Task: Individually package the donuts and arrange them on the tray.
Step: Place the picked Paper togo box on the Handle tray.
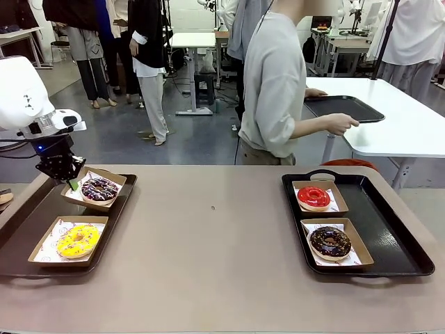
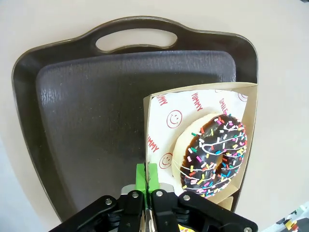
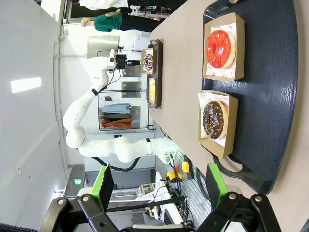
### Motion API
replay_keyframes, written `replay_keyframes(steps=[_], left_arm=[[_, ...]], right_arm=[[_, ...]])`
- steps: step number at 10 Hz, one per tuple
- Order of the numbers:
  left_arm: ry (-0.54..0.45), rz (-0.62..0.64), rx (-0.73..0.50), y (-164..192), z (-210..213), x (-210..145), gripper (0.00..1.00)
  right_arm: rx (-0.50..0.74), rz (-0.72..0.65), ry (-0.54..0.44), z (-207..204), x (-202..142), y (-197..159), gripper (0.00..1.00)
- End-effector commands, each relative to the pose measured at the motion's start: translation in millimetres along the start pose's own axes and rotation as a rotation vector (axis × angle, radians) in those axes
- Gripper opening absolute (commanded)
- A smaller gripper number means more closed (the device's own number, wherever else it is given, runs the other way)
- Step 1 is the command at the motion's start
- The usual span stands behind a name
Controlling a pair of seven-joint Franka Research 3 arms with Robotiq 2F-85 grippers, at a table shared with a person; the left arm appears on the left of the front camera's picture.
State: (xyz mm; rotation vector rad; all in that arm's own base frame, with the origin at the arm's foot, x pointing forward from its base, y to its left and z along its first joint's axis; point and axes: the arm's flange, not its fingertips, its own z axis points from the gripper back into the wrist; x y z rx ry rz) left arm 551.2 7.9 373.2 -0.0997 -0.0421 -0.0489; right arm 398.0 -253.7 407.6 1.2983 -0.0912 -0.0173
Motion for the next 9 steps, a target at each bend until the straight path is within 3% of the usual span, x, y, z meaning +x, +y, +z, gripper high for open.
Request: replay_keyframes(steps=[1,5,8,9], left_arm=[[-0.006,-0.001,-0.019,-1.1,-6.5,9.3,0.01],[-0.021,0.013,-0.009,-2.9,-10.1,13.3,0.01],[-0.011,0.01,-0.002,-4.8,-13.7,15.1,0.95],[-0.011,0.01,0.001,-5.1,-13.3,15.3,1.0]], right_arm=[[-0.008,-0.008,-0.008,-1.4,-1.6,1.5,1.0],[-0.008,-0.008,-0.008,-1.4,-1.6,1.5,1.0],[-0.008,-0.008,-0.008,-1.4,-1.6,1.5,1.0],[-0.008,-0.008,-0.008,-1.4,-1.6,1.5,1.0]])
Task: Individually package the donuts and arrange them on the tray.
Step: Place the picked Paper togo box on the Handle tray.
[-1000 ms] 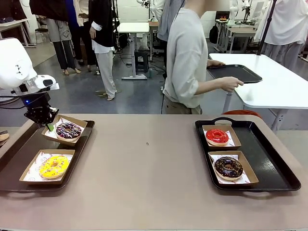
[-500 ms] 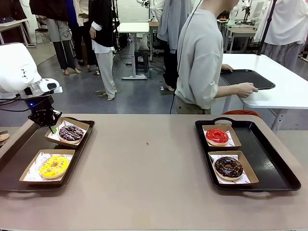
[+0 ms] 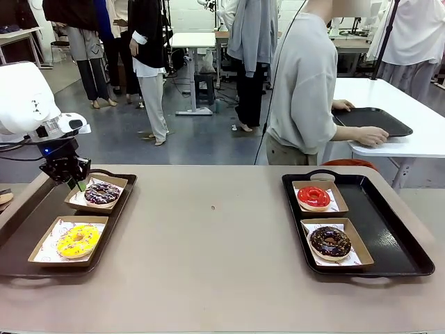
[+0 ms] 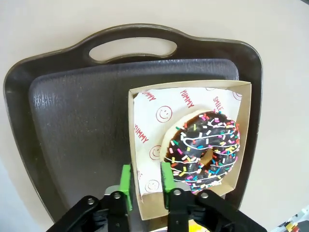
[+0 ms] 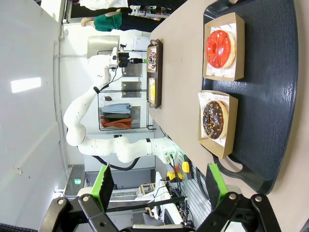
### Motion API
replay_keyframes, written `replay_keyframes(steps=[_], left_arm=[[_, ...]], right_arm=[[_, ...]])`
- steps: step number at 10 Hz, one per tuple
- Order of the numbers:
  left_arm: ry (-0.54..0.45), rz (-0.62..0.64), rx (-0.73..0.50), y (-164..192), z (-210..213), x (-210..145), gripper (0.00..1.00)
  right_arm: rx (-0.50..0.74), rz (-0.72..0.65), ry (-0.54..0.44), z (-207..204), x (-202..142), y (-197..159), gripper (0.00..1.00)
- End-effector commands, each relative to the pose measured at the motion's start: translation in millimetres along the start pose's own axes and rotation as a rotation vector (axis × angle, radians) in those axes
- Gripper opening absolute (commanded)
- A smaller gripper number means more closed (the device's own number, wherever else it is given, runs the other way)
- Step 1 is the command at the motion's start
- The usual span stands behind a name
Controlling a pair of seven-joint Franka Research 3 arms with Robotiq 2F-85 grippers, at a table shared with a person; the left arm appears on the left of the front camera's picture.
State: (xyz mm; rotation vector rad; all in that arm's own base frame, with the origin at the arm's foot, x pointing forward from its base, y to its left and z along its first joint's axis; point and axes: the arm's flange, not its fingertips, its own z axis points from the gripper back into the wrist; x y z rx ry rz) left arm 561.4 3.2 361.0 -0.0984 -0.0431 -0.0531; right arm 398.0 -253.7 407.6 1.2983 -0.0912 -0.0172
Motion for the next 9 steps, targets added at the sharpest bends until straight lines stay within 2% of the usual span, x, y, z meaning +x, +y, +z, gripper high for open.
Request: replay_keyframes(steps=[1,2,3,4,6,7,8,9], left_arm=[[-0.012,0.018,0.005,-1.9,1.3,4.8,1.0],[-0.021,0.025,0.011,0.0,6.5,4.4,1.0],[-0.03,0.027,0.012,1.1,10.5,2.7,0.93],[-0.031,0.026,0.014,1.5,11.9,2.0,1.0],[-0.025,0.022,0.016,1.4,11.2,2.1,1.0],[-0.024,0.014,0.0,1.6,12.1,1.5,0.9],[-0.004,-0.003,-0.049,3.5,16.7,-2.6,0.9],[-0.005,-0.007,-0.192,10.5,28.5,-9.6,0.9]], right_arm=[[-0.008,-0.008,-0.008,-1.4,-1.6,1.5,1.0],[-0.008,-0.008,-0.008,-1.4,-1.6,1.5,1.0],[-0.008,-0.008,-0.008,-1.4,-1.6,1.5,1.0],[-0.008,-0.008,-0.008,-1.4,-1.6,1.5,1.0],[-0.008,-0.008,-0.008,-1.4,-1.6,1.5,1.0],[-0.008,-0.008,-0.008,-1.4,-1.6,1.5,1.0],[-0.008,-0.008,-0.008,-1.4,-1.6,1.5,1.0],[-0.008,-0.008,-0.008,-1.4,-1.6,1.5,1.0]])
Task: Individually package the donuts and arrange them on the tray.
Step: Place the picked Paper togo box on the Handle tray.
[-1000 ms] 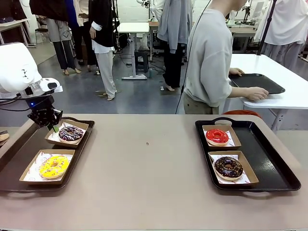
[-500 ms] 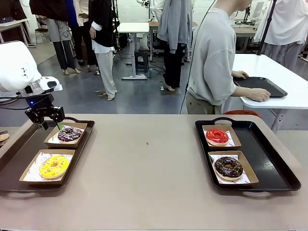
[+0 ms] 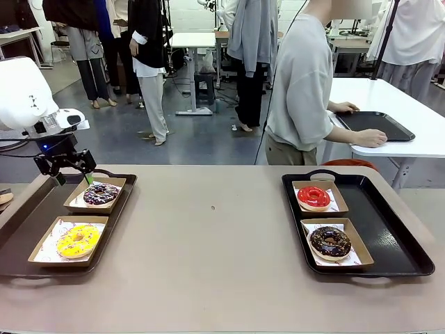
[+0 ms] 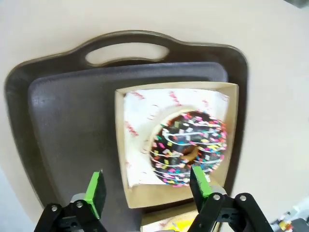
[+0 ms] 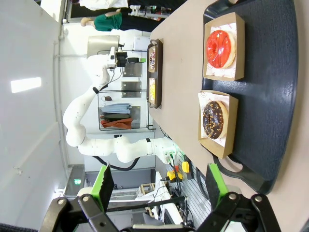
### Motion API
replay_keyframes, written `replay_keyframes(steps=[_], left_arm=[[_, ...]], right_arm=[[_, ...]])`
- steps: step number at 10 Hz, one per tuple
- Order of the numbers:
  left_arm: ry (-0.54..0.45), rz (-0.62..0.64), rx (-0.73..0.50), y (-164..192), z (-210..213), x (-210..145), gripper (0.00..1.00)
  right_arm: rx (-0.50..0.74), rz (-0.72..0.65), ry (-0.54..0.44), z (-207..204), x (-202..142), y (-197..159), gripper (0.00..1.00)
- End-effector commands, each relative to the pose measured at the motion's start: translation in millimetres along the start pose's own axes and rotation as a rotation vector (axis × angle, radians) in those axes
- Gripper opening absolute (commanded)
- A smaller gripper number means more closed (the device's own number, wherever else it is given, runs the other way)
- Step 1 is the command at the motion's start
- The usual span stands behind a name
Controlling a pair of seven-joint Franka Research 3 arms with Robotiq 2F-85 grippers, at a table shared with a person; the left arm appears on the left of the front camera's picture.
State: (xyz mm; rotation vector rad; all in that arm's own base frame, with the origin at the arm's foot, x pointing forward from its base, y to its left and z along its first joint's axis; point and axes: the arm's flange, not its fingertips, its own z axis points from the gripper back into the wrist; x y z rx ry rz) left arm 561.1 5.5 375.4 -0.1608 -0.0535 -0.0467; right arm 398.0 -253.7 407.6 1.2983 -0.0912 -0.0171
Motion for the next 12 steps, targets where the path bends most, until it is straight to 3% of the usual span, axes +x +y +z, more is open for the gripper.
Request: replay_keyframes(steps=[1,5,8,10,12], left_arm=[[-0.016,-0.038,-0.289,21.3,31.1,-17.7,0.9],[-0.136,-0.048,-0.729,119.5,86.7,-51.0,0.9],[-0.171,0.092,-1.036,209.1,88.6,-84.1,0.9],[-0.091,0.159,-1.11,242.4,75.3,-102.4,0.9],[-0.076,0.196,-1.146,255.6,63.1,-112.9,0.9]], right_arm=[[-0.008,-0.008,-0.008,-1.3,-1.7,1.5,1.0],[-0.008,-0.008,-0.008,-1.3,-1.7,1.5,1.0],[-0.008,-0.008,-0.008,-1.3,-1.7,1.5,1.0],[-0.008,-0.008,-0.008,-1.3,-1.7,1.5,1.0],[-0.008,-0.008,-0.008,-1.3,-1.7,1.5,1.0]])
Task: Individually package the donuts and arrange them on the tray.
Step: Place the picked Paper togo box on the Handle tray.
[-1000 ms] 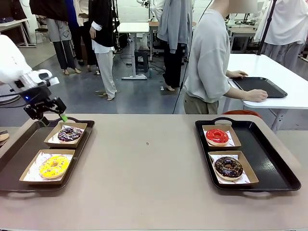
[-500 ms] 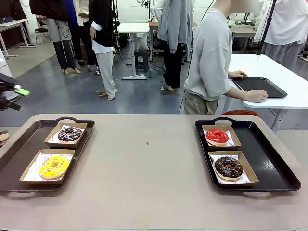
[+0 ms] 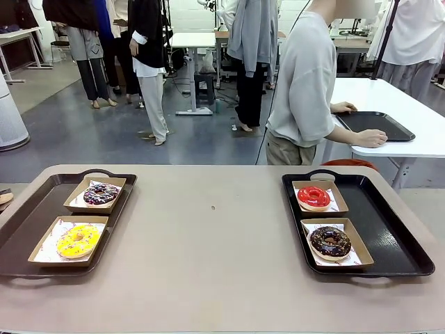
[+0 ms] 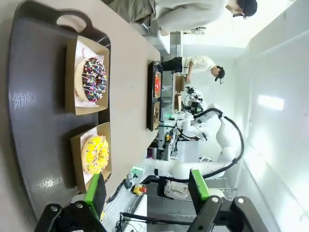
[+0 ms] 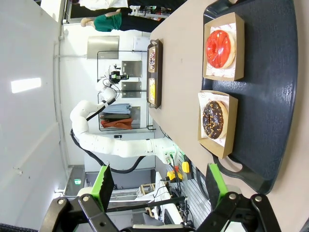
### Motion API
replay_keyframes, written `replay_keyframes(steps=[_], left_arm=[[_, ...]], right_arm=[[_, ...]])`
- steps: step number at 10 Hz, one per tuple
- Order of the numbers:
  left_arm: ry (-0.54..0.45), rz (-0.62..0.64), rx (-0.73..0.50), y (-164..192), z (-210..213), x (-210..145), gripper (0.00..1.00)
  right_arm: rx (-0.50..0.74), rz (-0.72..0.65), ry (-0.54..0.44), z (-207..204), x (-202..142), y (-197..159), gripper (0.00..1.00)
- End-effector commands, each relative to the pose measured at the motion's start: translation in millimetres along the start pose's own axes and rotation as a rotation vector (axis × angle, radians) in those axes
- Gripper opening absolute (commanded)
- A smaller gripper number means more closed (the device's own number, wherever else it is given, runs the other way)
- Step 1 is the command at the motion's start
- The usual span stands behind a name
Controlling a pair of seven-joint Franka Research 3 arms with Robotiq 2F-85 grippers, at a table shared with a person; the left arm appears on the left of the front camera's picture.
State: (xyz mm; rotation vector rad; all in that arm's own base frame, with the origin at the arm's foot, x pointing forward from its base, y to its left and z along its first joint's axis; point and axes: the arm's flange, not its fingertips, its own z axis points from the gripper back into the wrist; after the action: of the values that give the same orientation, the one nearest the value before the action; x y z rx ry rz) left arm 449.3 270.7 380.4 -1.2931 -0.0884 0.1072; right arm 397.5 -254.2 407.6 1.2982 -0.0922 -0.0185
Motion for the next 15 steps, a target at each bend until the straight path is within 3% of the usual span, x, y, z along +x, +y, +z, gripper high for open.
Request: replay_keyframes(steps=[1,6,15], left_arm=[[0.002,0.029,-0.022,-3.4,4.1,5.3,0.9],[0.044,-0.012,0.028,-0.8,3.3,-12.6,0.9],[0.018,0.018,-0.008,6.3,1.5,-2.9,0.9]], right_arm=[[-0.008,-0.007,-0.007,-1.9,-1.2,1.6,1.0],[-0.008,-0.007,-0.007,-1.9,-1.2,1.6,1.0],[-0.008,-0.007,-0.007,-1.9,-1.2,1.6,1.0]])
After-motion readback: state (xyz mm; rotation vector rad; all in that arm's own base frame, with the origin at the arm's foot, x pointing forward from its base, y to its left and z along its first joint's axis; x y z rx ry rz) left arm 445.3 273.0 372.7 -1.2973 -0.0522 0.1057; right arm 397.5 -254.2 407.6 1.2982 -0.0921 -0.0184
